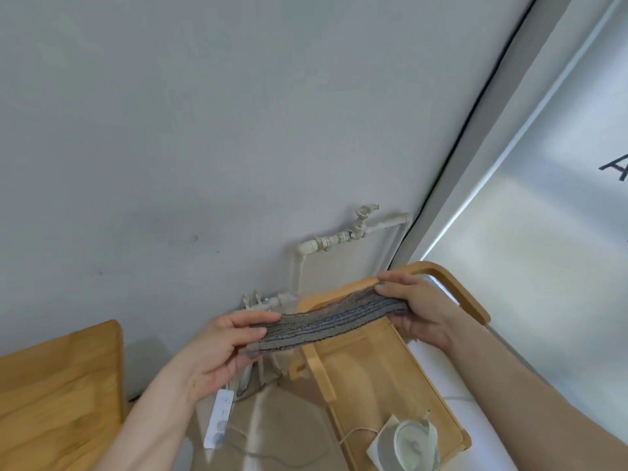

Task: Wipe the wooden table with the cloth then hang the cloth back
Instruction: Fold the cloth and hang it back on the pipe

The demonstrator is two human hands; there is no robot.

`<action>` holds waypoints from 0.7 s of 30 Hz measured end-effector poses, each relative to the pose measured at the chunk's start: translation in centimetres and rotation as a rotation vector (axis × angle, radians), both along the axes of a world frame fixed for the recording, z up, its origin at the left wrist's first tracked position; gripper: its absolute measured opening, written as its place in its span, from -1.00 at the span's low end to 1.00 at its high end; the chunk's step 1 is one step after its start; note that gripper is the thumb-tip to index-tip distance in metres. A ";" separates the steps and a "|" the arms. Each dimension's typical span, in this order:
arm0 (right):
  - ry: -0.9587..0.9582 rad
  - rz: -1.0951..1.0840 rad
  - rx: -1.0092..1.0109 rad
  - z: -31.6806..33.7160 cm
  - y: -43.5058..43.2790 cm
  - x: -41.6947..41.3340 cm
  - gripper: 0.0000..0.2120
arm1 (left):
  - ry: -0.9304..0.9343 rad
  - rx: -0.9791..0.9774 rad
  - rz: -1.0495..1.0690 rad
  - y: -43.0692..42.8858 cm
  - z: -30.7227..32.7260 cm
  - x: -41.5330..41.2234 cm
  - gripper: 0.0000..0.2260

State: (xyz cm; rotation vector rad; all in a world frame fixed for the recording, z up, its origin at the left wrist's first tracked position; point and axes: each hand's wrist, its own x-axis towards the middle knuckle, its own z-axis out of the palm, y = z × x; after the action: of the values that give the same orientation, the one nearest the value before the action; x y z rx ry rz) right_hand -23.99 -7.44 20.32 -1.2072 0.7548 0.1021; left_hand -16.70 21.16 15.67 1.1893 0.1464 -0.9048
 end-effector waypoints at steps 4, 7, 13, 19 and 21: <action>-0.059 -0.144 0.138 -0.4 -0.9 4.7 -0.78 | 0.060 -0.019 0.138 -2.1 1.0 3.4 -0.79; -0.048 -0.208 0.167 -0.8 -2.0 8.4 -0.76 | 0.065 -0.012 0.179 -3.9 1.4 6.2 -0.79; -0.071 -0.210 0.180 -2.9 -6.1 16.3 -0.73 | 0.142 -0.018 0.363 -9.0 -0.3 13.5 -0.78; -0.029 -0.247 0.241 -7.8 -12.1 24.8 -0.71 | 0.243 -0.032 0.462 -15.6 -4.0 20.1 -0.77; -0.002 -0.251 0.227 -9.5 -13.6 27.4 -0.71 | 0.259 0.002 0.458 -17.4 -5.6 22.3 -0.76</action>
State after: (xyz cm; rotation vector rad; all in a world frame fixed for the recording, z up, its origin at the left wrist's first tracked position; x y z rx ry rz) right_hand 3.43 -21.08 10.79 -0.8907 0.8633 -0.0208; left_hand 5.64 3.71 10.04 0.9793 0.6045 -0.6471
